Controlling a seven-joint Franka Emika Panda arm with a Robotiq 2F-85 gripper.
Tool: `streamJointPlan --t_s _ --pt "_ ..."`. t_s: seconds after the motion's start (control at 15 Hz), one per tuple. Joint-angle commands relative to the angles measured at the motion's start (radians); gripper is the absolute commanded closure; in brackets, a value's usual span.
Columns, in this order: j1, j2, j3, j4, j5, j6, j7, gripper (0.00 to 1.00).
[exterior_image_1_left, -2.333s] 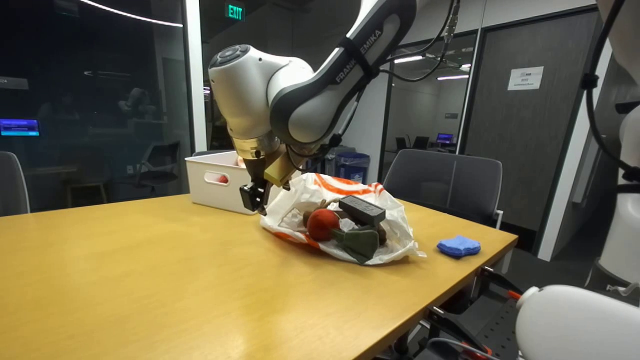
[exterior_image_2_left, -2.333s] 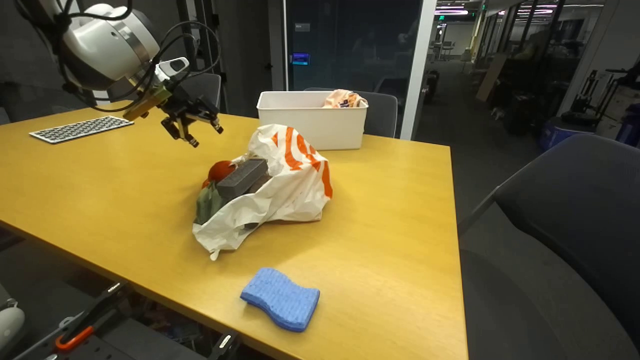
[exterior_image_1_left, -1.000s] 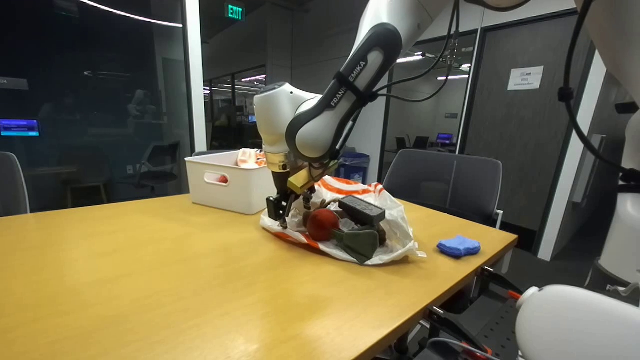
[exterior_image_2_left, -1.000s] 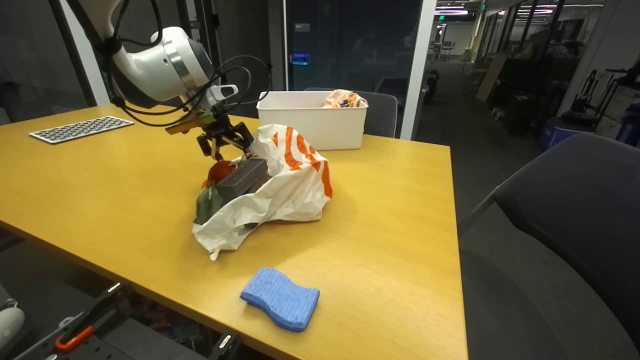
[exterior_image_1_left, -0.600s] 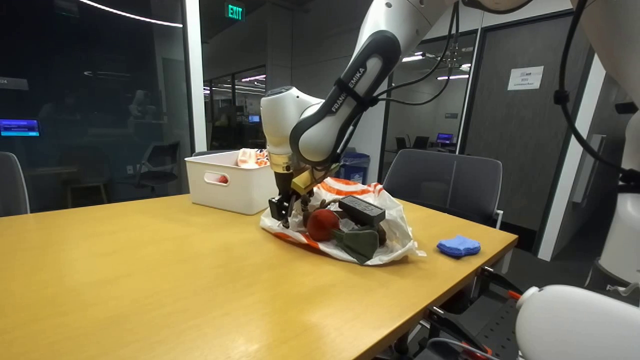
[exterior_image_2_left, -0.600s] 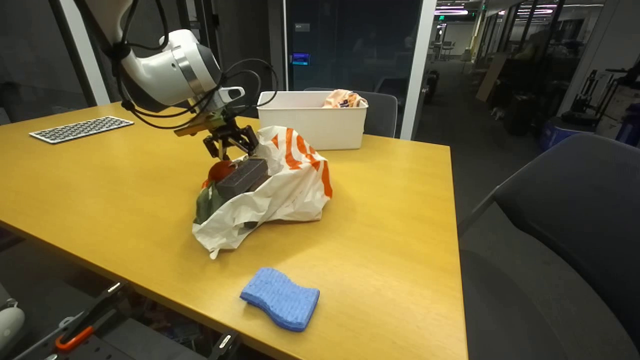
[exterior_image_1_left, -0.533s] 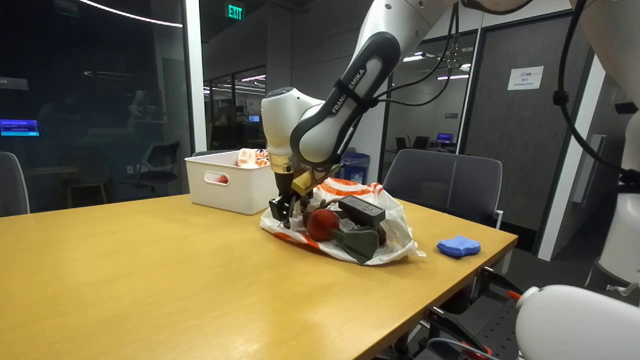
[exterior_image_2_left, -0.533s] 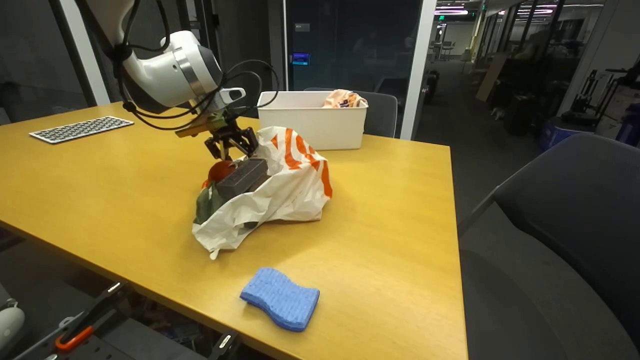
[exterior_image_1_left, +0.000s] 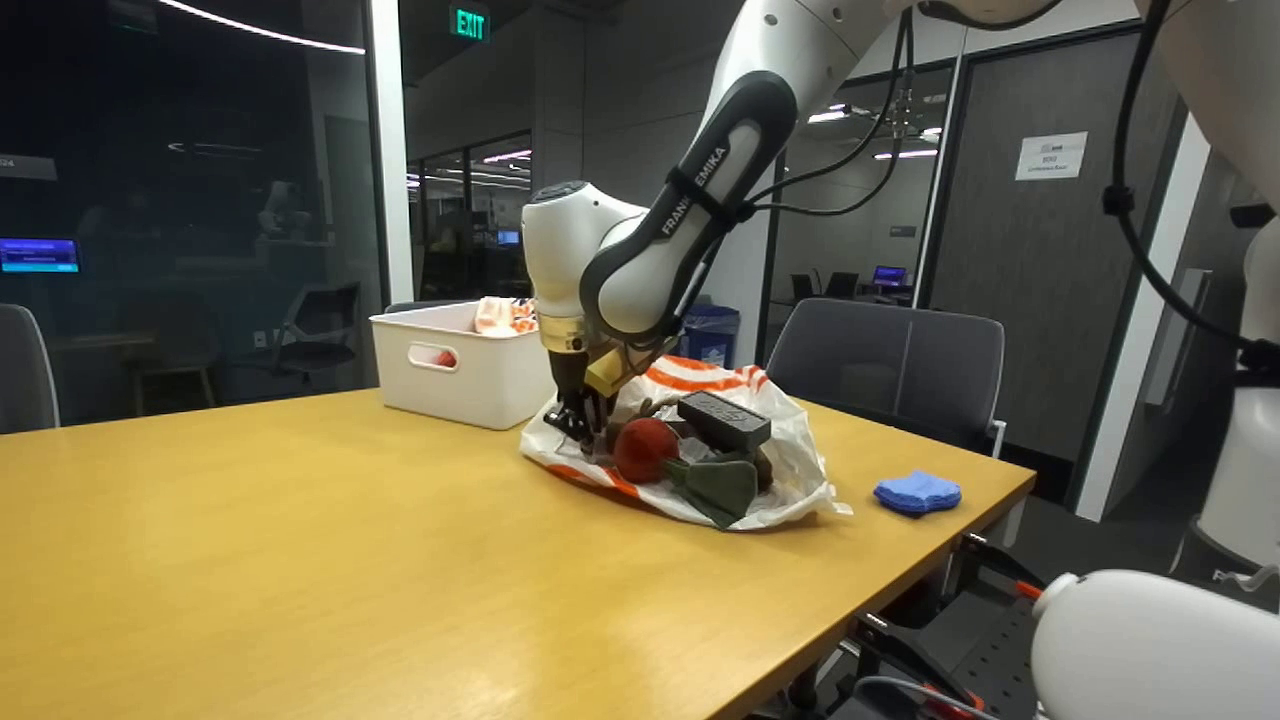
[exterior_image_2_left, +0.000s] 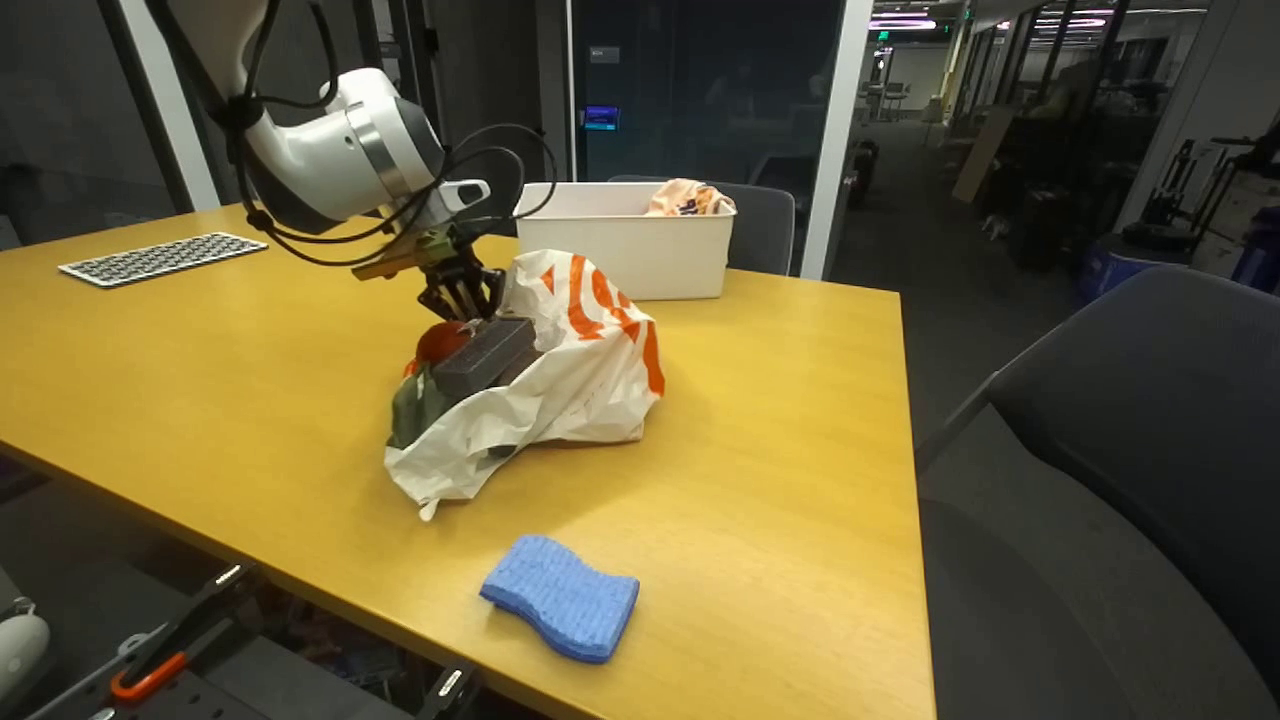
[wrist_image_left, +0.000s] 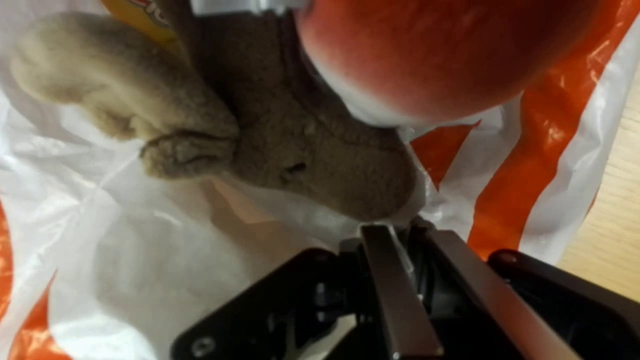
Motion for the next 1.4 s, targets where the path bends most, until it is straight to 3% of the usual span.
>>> streamJointPlan --t_s 0.0,0.33,0.6,1.0,1.33 --pt "-0.033 -0.038 0.067 -0.022 0.160 -0.039 -0.180 1.00" --pt "-0.118 -0.077 0.189 -0.033 0.437 -0.044 -0.486 0.96" --pt "-0.199 -0.066 0.260 0.006 0.664 -0.192 -0.667 0.96" --pt "-0.317 -0.047 0.321 0.050 0.946 -0.390 -0.982 0.95" --pt "-0.379 -0.022 0.333 0.096 1.127 -0.557 -1.186 0.96"
